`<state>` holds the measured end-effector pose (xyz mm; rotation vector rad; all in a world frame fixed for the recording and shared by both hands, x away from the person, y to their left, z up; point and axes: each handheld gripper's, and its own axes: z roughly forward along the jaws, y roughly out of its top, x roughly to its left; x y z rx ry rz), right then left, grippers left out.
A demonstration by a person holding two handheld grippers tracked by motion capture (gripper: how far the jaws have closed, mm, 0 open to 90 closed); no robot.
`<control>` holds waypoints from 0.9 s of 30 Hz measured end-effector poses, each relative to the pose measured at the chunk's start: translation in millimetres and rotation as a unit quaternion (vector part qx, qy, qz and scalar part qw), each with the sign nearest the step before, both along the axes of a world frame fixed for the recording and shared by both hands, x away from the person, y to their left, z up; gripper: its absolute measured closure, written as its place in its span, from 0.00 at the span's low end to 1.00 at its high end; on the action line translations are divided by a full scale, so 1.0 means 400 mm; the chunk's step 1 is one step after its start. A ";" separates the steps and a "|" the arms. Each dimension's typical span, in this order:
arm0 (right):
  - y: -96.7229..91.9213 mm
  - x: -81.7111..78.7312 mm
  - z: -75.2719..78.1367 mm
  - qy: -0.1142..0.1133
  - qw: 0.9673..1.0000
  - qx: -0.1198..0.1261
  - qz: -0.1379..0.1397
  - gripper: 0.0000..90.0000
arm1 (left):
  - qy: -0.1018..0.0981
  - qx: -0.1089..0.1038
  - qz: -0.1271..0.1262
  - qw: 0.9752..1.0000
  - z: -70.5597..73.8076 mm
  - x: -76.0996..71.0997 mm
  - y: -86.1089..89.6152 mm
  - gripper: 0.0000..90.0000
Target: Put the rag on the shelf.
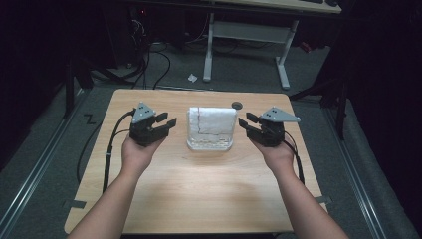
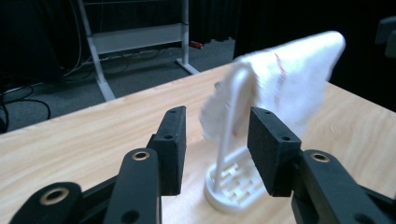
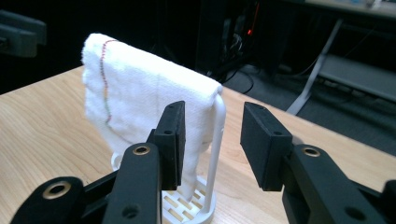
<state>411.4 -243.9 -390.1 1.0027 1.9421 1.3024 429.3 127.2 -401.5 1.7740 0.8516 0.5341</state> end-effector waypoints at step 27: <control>0.047 -0.269 -0.323 0.094 0.992 -0.081 0.032 0.57 | 0.126 0.060 -0.090 0.986 -0.302 -0.271 -0.030 0.57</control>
